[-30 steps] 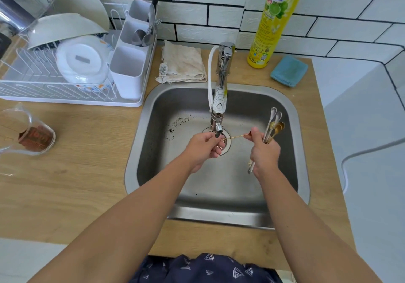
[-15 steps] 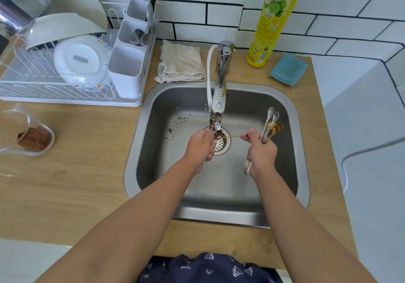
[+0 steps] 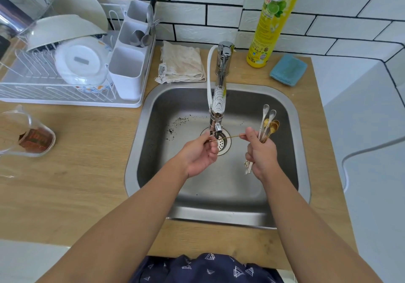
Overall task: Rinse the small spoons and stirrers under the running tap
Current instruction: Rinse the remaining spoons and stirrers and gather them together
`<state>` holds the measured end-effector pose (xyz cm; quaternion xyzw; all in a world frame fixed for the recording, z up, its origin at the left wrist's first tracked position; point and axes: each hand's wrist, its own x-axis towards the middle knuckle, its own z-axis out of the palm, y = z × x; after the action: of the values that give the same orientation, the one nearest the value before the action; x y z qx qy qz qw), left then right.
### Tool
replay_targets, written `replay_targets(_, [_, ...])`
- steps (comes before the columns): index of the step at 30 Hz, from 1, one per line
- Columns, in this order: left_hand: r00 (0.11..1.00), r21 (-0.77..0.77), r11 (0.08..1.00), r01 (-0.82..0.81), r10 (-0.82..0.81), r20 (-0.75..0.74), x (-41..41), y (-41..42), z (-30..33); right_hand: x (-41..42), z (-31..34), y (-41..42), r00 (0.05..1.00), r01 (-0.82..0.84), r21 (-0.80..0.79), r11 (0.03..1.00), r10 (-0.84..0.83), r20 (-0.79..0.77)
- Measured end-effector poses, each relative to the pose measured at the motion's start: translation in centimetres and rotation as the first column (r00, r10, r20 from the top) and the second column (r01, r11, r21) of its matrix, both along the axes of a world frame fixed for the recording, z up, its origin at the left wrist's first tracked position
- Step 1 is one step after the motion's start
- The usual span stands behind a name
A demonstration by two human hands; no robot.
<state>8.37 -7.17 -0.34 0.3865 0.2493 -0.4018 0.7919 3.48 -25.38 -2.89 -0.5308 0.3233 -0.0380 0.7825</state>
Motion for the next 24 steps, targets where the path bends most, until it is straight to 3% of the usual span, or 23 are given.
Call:
replay_targets(3, [0.910,0.337,0.932,0.136,-0.252,0.329,-0.4,-0.2,-0.1,0.4,-0.3,0.0,0.990,0.123,0.017,0.992,-0.121,-0.068])
replay_targets(6, [0.790,0.594,0.803,0.041,-0.390,0.473,-0.4,-0.4,-0.4,0.5,-0.3,0.2,0.984,0.146,0.036,0.989,-0.141,-0.107])
replay_targets(10, [0.766,0.715,0.699,0.008,-0.464,0.445,0.1,-0.5,-0.2,0.4,-0.3,0.4,0.985,0.136,0.063,0.989,-0.128,-0.117])
replay_targets(13, [0.732,0.724,0.681,0.110,-0.548,0.404,0.2,-0.2,-0.3,0.4,-0.3,0.3,0.986,0.133,0.052,0.990,-0.127,-0.107])
replay_targets(15, [0.683,0.676,0.714,0.183,-0.586,0.435,0.1,0.2,-0.5,0.5,-0.3,0.2,0.981,0.159,0.036,0.987,-0.154,-0.121])
replay_targets(17, [0.577,0.702,0.686,0.191,-0.657,0.485,-0.1,0.6,-0.6,0.6,-0.3,0.1,0.978,0.170,0.023,0.985,-0.166,-0.131])
replay_targets(19, [0.444,0.800,0.593,0.092,-0.743,0.500,-0.3,0.7,-0.6,0.7,-0.3,0.1,0.978,0.166,0.010,0.986,-0.163,-0.134])
replay_targets(21, [0.400,0.865,0.501,-0.036,-0.786,0.472,-0.4,0.5,-0.5,0.8,-0.3,0.3,0.978,0.158,0.000,0.987,-0.157,-0.138])
replay_targets(24, [0.328,0.939,0.336,-0.075,-0.881,0.341,-0.5,0.3,-0.6,0.9,-0.3,0.4,0.976,0.180,0.021,0.983,-0.176,-0.130])
